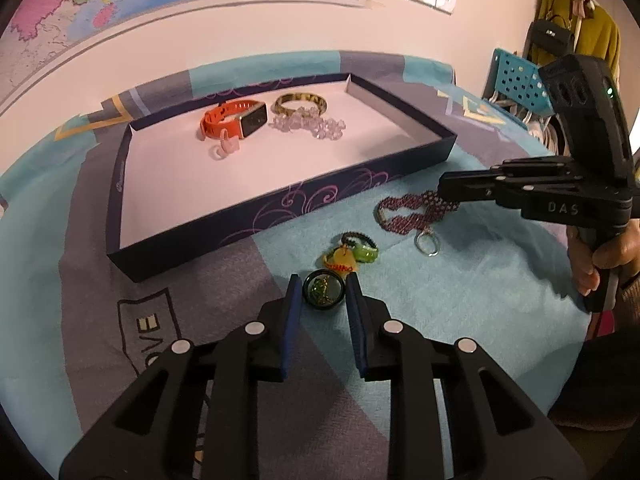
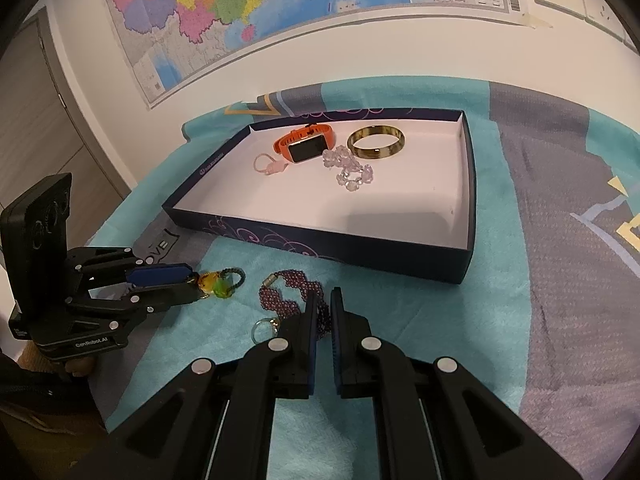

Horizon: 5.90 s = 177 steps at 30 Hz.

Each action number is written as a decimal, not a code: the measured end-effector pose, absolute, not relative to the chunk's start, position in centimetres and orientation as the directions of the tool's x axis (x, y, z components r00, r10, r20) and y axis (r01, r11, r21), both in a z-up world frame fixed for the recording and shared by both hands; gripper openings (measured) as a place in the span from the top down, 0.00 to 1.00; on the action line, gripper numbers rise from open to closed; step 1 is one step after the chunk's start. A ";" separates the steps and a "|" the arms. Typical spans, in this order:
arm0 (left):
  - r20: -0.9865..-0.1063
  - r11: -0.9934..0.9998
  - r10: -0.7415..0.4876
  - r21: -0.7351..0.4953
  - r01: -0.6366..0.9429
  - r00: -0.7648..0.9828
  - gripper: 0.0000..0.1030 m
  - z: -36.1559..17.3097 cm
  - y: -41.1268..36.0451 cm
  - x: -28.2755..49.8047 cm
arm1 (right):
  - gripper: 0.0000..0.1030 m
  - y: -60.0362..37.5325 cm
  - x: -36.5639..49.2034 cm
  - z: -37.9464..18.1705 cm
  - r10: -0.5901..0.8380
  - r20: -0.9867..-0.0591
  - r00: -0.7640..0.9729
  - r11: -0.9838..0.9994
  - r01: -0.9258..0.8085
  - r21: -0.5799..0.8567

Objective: Organize jewelry
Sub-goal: 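Close left tool on black ring while right tool closes on red beaded bracelet, then carry black ring with left tool over box while right tool lowers red bracelet inside, then open left tool dropping black ring in box while right tool releases red bracelet, then move left tool toward yellow-green stone ring while right tool moves toward green-stone ring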

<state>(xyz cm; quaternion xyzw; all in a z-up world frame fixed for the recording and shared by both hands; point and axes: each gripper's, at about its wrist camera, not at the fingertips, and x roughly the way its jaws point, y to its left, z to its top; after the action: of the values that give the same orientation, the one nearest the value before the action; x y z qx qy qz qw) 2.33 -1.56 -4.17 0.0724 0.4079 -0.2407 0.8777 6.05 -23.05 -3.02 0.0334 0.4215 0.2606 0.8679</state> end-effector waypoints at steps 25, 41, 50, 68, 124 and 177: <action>-0.723 0.872 -0.389 -0.089 0.482 0.571 0.78 -2.9 -0.9 1.7 | 0.93 -21.4 5.9 -4.0 0.405 -0.770 0.492 0.874 -0.457 0.168; -0.698 0.876 -0.395 -0.091 0.474 0.598 0.78 -1.3 -0.3 2.2 | 0.96 -21.6 5.4 -0.4 0.482 -0.691 0.538 0.849 -0.483 0.216; -0.675 0.880 -0.385 -0.061 0.472 0.629 0.78 0.3 -0.5 3.3 | 0.96 -21.6 5.7 1.8 0.498 -0.656 0.568 0.841 -0.501 0.204; -0.666 0.887 -0.370 -0.047 0.459 0.647 0.78 1.3 -0.8 6.6 | 0.96 -20.7 8.7 5.1 0.509 -0.594 0.622 0.836 -0.522 0.170; -0.783 0.927 -0.281 -0.074 0.367 0.554 0.78 -3.7 -2.3 16.1 | 0.93 -19.2 19.9 -1.6 0.441 -0.702 0.560 0.885 -0.400 0.237; -0.766 0.890 -0.288 0.008 0.456 0.575 0.61 -3.8 -1.0 2.9 | 0.73 -15.2 6.0 -4.2 0.512 -0.752 0.414 0.784 -0.582 0.213</action>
<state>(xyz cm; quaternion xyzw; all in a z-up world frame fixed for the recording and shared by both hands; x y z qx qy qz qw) 2.91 -1.04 -3.76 0.1024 0.4098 -0.2111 0.8815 6.00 -15.24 -4.20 -0.0406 0.4322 0.3257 0.8399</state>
